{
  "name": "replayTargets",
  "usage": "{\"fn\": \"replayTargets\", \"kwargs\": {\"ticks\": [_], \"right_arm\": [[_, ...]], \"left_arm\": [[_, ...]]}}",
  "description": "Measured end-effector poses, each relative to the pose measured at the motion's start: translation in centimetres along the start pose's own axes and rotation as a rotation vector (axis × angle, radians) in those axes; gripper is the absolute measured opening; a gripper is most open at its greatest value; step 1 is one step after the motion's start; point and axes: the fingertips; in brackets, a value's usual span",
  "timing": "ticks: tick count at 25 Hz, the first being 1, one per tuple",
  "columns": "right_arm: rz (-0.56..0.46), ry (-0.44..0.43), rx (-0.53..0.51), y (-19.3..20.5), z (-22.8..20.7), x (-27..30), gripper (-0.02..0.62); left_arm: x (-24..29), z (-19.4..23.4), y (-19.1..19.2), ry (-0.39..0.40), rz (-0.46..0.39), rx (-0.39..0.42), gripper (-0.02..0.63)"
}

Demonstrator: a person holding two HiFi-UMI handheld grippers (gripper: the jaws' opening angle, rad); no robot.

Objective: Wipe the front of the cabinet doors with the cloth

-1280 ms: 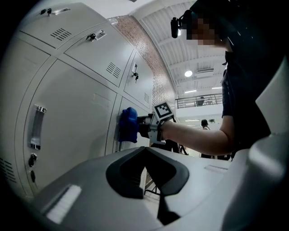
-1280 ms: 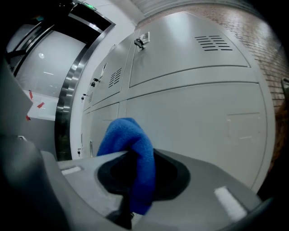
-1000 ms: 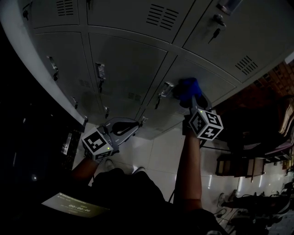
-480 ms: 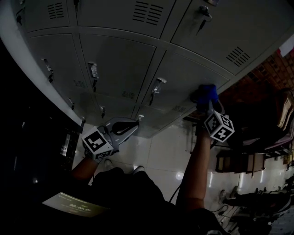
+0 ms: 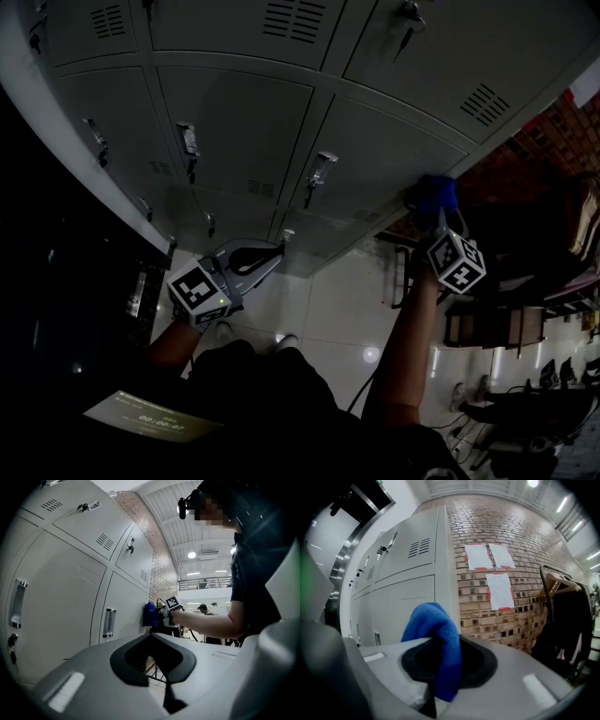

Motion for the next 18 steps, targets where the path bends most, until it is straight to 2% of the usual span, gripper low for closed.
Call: {"fn": "replayTargets", "kwargs": {"ticks": [5, 12, 18], "right_arm": [[0.010, -0.074, -0.008, 1.8, 3.4, -1.2, 0.072], [0.104, -0.262, -0.035, 7.1, 13.1, 0.2, 0.072], [0.163, -0.346, -0.087, 10.2, 19.5, 2.6, 0.072]], "left_arm": [[-0.2, -0.2, 0.6, 0.004, 0.008, -0.014, 0.003], [-0.9, 0.2, 0.9, -0.001, 0.022, -0.012, 0.003], [-2.7, 1.2, 1.2, -0.032, 0.030, -0.010, 0.003]]}}
Point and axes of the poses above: the fingertips, and each gripper's own axes: x forward along the fingers, z to its left, y out of its underside, and after that the axes turned 12 degrees about x, right-handed
